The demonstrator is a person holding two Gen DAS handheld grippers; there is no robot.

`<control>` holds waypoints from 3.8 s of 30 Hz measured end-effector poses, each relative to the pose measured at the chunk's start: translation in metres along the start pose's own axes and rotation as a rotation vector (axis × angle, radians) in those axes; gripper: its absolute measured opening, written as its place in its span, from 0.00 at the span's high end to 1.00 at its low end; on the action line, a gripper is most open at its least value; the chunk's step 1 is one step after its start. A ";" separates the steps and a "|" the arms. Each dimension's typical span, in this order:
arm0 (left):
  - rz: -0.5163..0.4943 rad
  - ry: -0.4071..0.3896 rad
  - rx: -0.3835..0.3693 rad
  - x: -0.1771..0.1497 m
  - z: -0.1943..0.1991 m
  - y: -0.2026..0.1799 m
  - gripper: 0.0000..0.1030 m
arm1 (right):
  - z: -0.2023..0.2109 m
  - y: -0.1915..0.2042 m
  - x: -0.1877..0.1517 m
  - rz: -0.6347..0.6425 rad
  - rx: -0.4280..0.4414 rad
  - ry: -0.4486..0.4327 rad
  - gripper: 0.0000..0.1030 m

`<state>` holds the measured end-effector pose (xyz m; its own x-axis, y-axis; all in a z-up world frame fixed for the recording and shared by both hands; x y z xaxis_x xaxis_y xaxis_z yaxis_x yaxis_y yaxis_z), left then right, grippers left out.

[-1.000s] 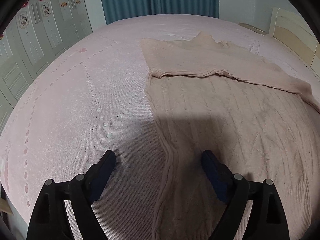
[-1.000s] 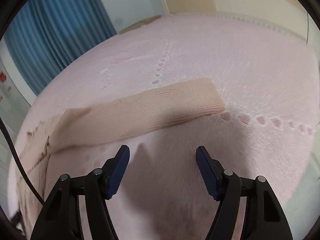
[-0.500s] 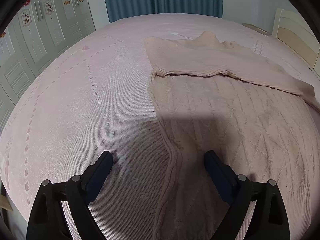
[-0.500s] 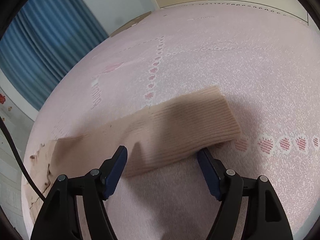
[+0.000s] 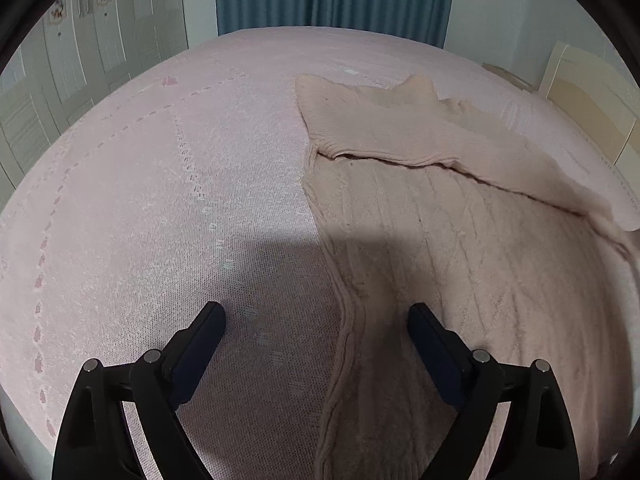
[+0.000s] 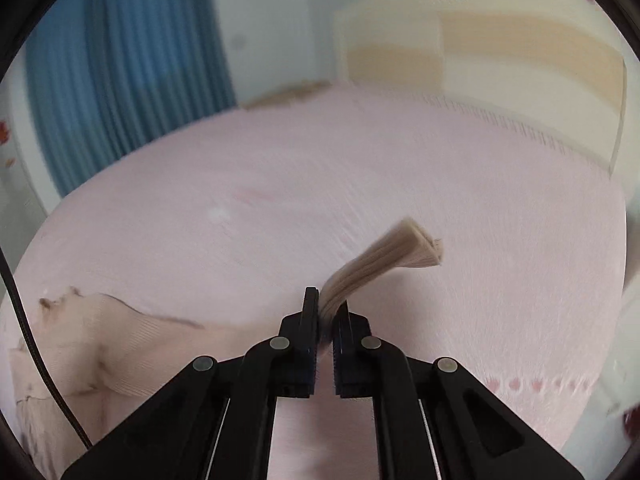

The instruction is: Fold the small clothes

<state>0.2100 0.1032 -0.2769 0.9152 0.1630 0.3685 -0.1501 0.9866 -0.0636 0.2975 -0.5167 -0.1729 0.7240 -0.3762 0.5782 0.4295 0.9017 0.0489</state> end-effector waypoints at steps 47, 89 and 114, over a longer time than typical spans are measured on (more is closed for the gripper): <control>-0.076 -0.099 -0.196 0.136 -0.008 0.003 0.42 | -0.068 0.218 -0.122 0.358 0.200 0.277 0.48; -0.064 -0.108 -0.026 0.152 -0.046 0.000 0.48 | -0.090 0.226 -0.111 0.318 0.188 0.281 0.48; 0.011 -0.217 0.025 0.020 0.097 0.036 0.49 | 0.112 0.172 -0.168 0.326 0.234 0.129 0.29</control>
<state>0.1869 0.1423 -0.1820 0.8121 0.1681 0.5588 -0.1715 0.9841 -0.0469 0.1890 -0.2749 -0.1705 0.8699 -0.0732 0.4878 0.0434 0.9964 0.0722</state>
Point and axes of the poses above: each gripper's, at about its wrist camera, not at the fingertips, and z roughly against the way its jaws point, y to its left, x to its top, the point moved 4 cm from there along -z, roughly the way its jaws point, and after that the axes turned 14 degrees about y, right-handed, at the moved point
